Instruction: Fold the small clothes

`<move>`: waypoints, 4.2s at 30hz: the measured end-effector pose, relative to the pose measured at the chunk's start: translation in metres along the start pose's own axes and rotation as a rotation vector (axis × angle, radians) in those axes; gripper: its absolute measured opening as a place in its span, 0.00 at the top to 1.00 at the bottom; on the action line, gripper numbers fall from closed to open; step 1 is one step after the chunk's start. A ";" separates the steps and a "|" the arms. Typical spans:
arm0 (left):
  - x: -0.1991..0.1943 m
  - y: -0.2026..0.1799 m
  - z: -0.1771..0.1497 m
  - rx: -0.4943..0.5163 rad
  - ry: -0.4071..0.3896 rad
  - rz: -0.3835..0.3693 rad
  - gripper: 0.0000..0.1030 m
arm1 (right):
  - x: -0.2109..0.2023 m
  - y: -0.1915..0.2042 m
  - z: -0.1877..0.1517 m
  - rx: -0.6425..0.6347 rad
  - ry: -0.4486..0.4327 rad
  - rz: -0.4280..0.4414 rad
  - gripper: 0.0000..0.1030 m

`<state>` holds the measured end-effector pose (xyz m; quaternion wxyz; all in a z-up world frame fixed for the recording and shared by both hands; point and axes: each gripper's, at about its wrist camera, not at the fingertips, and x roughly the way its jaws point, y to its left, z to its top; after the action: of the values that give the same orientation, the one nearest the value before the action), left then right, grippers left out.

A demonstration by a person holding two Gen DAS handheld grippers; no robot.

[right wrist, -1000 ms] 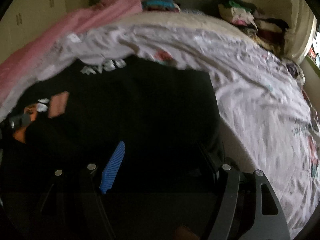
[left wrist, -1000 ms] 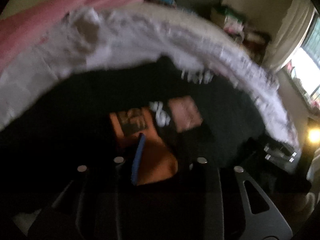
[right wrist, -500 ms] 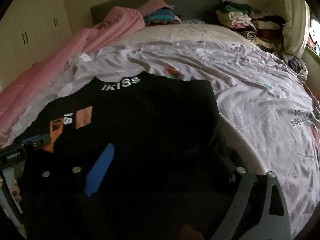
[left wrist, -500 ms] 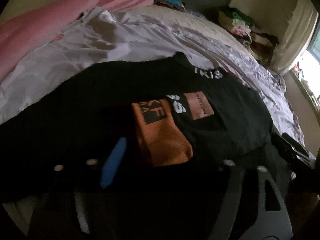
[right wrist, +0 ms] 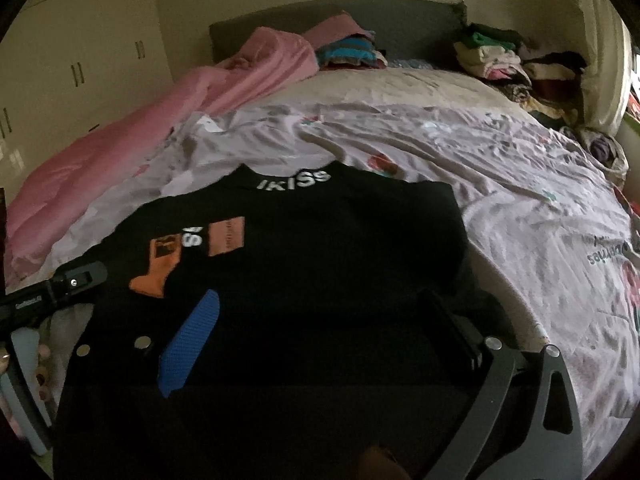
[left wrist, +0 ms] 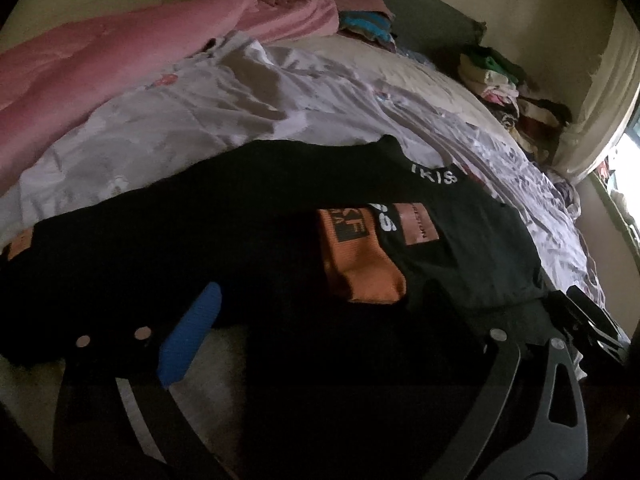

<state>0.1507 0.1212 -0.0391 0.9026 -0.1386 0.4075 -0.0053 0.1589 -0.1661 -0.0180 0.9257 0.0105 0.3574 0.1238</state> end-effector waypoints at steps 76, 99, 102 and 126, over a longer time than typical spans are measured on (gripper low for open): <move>-0.113 0.224 -0.032 -0.422 -0.227 0.243 0.92 | -0.010 0.174 0.010 -0.303 -0.031 0.245 0.04; -0.139 0.078 0.052 -0.169 -0.296 0.023 0.92 | -0.045 0.053 0.019 -0.048 -0.101 0.148 0.04; -0.136 0.061 0.062 -0.147 -0.286 -0.003 0.92 | -0.049 0.038 0.018 -0.017 -0.108 0.141 0.04; -0.092 -0.110 0.098 0.085 -0.226 -0.211 0.93 | -0.071 -0.066 0.007 0.194 -0.151 0.072 0.04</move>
<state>0.1731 0.0511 0.1181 0.9423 -0.1419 0.2858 -0.1018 0.1278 -0.2466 0.0268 0.9395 0.1221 0.2966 0.1205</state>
